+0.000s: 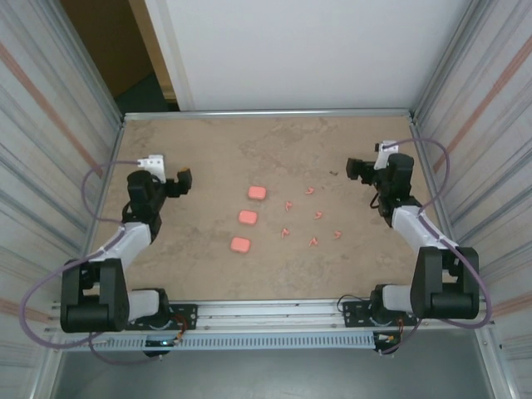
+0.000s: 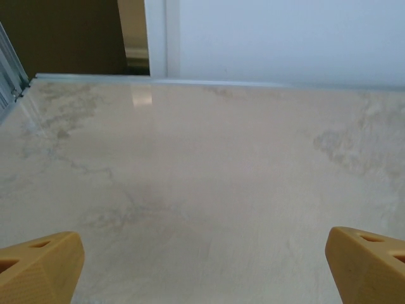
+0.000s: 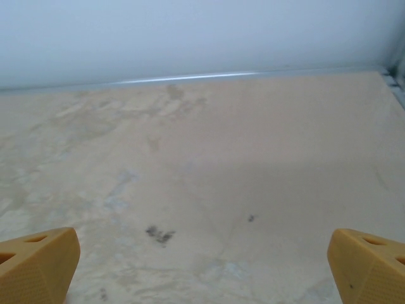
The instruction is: Insert the wireless bluetooth earbuds into the charging case
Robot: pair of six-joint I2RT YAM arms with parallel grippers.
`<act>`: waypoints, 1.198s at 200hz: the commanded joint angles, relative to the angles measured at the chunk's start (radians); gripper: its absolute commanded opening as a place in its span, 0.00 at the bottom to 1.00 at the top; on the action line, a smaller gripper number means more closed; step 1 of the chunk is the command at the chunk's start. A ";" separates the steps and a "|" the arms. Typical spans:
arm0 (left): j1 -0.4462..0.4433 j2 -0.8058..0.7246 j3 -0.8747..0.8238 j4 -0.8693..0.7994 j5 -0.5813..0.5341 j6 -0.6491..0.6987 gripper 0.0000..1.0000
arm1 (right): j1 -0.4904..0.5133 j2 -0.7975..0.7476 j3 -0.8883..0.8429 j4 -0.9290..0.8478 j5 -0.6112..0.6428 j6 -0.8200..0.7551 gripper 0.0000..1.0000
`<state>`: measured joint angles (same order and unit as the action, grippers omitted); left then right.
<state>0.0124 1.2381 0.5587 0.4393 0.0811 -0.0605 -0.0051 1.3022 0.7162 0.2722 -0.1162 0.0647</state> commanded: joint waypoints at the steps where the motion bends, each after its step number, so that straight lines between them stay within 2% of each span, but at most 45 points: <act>1: 0.006 -0.041 0.063 -0.182 0.033 -0.148 0.99 | 0.053 -0.001 0.095 -0.270 -0.136 -0.086 1.00; 33: 0.005 -0.073 0.161 -0.421 0.068 -0.238 0.99 | 0.173 0.078 0.252 -0.526 -0.255 -0.259 1.00; 65: 0.011 -0.123 0.157 -0.518 0.070 -0.292 0.99 | 0.284 0.198 0.366 -0.693 -0.376 -0.463 1.00; 99: 0.018 -0.184 0.108 -0.523 0.082 -0.303 0.99 | 0.377 0.344 0.520 -0.860 -0.426 -0.661 1.00; 136: 0.020 -0.200 0.079 -0.510 0.088 -0.306 0.99 | 0.438 0.481 0.667 -0.952 -0.462 -0.846 1.00; 184: 0.031 -0.177 0.084 -0.492 0.122 -0.312 0.99 | 0.498 0.655 0.855 -1.045 -0.423 -0.974 1.00; 239: 0.098 -0.151 0.075 -0.437 0.201 -0.367 0.99 | 0.545 0.821 1.037 -1.091 -0.385 -1.035 1.00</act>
<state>0.0879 1.0805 0.6456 -0.0460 0.2279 -0.3904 0.5217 2.0624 1.6794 -0.7532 -0.5312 -0.9085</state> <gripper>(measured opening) 0.986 0.995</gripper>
